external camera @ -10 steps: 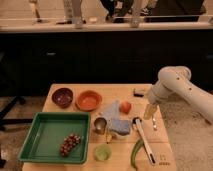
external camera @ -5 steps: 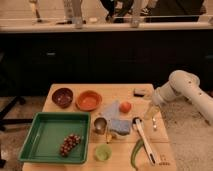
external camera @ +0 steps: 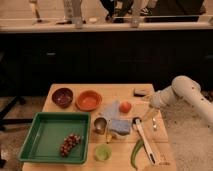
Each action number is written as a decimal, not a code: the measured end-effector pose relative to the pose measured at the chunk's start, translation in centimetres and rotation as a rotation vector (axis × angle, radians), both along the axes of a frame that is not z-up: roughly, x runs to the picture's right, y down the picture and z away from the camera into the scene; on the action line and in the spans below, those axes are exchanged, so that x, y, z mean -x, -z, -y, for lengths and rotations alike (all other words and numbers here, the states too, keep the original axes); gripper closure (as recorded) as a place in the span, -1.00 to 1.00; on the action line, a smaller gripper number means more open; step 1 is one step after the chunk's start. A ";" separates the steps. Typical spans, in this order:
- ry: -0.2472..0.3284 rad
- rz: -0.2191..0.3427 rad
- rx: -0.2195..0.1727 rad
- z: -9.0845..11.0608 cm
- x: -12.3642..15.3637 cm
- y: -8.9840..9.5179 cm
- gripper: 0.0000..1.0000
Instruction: Place apple in purple bowl
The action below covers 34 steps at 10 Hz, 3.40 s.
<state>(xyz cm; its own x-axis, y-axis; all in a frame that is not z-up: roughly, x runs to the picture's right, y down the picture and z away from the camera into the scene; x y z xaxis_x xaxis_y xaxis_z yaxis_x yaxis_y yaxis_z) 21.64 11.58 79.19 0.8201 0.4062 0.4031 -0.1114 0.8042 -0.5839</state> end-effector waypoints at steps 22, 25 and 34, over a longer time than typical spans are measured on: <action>0.106 0.101 -0.038 3.3 9.9 -6.7 -0.60; 0.092 0.119 -0.023 3.3 10.2 -8.2 -0.60; 0.055 0.130 0.030 1.5 8.5 -11.7 -0.60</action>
<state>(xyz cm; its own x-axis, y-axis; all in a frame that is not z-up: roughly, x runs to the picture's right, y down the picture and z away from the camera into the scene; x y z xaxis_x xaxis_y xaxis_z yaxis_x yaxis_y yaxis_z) 13.14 10.05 90.93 0.7831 0.3755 0.4957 0.0110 0.7886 -0.6148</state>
